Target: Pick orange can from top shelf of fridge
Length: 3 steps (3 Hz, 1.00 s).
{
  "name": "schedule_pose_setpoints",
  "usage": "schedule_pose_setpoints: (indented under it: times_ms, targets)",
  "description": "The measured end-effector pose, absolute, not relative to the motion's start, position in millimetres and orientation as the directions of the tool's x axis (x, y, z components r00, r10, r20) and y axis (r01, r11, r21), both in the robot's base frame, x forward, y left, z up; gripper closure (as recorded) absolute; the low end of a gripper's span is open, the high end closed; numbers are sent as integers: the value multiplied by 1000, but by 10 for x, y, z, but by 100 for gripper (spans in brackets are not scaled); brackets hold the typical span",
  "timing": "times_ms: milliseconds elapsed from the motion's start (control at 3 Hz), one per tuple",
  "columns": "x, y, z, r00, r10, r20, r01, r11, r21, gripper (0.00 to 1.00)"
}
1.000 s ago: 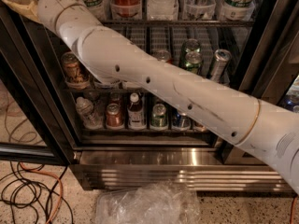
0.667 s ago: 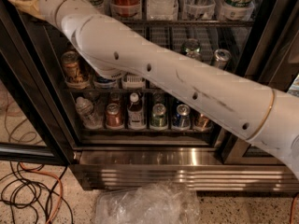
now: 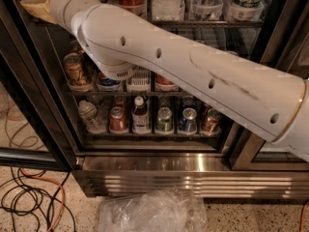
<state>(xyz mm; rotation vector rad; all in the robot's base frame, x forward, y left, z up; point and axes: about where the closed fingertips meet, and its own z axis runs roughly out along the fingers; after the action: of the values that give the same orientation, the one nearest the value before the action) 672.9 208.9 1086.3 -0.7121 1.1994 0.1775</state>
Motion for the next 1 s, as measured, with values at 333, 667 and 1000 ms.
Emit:
schedule_pose_setpoints:
  times_ms: [333,667,1000]
  targets:
    - [6804,2148,10670,314,-209,-926,-517,781,-351,12]
    - [6851,2358,10541,279,-169,-945,-558,773,-302,13]
    - [6879,2409,10570,279,-164,-946,-567,767,-301,18]
